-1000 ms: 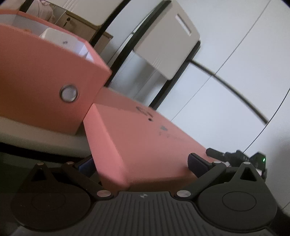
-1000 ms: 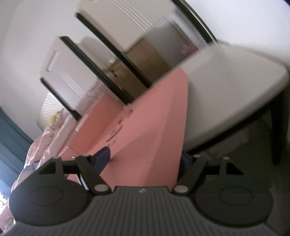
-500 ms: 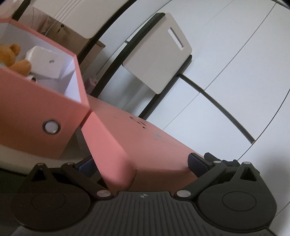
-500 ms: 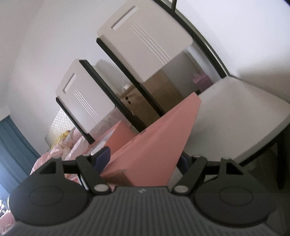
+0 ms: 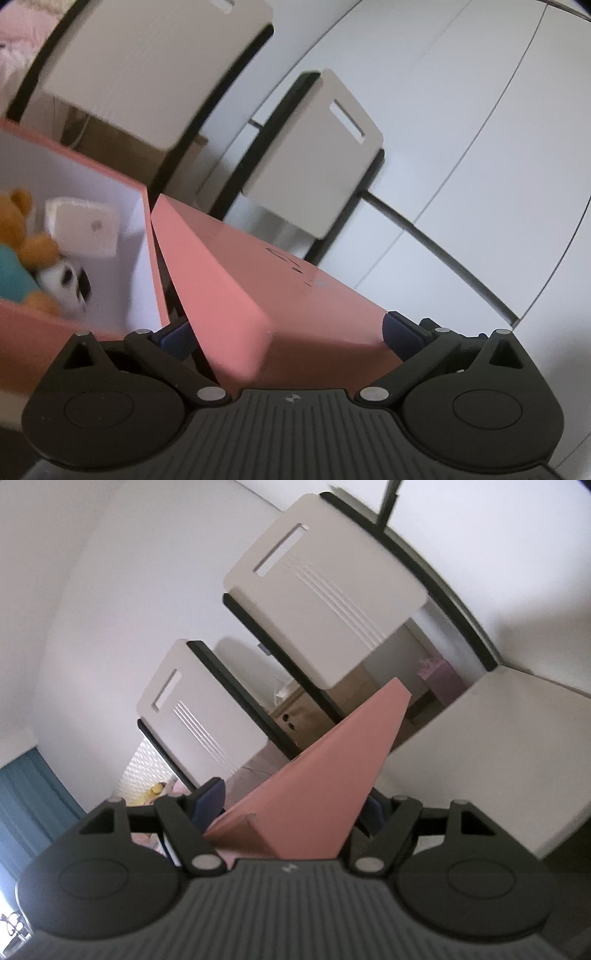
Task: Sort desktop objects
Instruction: 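Close both grippers on the lid edges and lift the lid, then carry the lid with both grippers over the open box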
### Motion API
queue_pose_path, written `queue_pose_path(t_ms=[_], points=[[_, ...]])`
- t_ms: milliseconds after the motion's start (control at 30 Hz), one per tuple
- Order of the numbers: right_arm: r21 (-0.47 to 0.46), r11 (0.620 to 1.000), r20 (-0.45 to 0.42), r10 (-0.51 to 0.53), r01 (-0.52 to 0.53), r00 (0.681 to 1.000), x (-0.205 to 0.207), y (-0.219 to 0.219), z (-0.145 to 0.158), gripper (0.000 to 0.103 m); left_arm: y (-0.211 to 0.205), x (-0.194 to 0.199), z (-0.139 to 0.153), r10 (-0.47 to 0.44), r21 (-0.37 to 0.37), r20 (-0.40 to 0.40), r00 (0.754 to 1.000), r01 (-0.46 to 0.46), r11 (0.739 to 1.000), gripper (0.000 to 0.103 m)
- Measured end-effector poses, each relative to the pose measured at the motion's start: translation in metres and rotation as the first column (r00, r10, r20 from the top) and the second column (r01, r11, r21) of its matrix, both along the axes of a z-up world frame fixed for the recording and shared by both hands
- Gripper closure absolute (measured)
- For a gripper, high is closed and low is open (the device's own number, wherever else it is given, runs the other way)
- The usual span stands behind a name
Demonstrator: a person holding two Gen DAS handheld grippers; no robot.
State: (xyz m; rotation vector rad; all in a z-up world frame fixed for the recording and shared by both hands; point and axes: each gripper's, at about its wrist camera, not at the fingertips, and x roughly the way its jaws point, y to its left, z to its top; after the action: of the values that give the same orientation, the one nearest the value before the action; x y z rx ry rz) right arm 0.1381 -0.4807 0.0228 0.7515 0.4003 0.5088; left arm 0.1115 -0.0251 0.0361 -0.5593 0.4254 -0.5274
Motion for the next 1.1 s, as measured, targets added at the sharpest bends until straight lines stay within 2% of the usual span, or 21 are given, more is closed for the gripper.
queue_pose_path(t_ms=[167,433,600,833,1100], points=[[-0.009,0.999,0.041,0.038,-0.038,0.998,0.015,0.034,0.021,0.027,0.023,0.002,0.015,0.046,0.000,0.047,0.998,-0.047,0.999,0.000],[0.003,0.993,0.063,0.120,-0.120,0.991,0.045,0.103,0.032,0.027,0.077,-0.006,0.009,0.155,-0.043,0.095,0.983,-0.152,0.987,0.000],[0.013,0.984,0.075,0.177,-0.178,0.981,0.062,0.148,0.016,0.027,0.111,-0.012,0.004,0.225,-0.073,0.118,0.967,-0.218,0.973,0.000],[0.025,0.966,0.061,0.256,-0.257,0.965,0.086,0.203,-0.010,0.027,0.153,-0.016,-0.019,0.336,-0.101,0.087,0.938,-0.328,0.939,0.000],[-0.032,0.962,0.070,0.272,-0.270,0.960,0.096,0.227,-0.028,0.026,0.164,-0.013,-0.047,0.372,-0.089,0.020,0.928,-0.369,0.925,0.000]])
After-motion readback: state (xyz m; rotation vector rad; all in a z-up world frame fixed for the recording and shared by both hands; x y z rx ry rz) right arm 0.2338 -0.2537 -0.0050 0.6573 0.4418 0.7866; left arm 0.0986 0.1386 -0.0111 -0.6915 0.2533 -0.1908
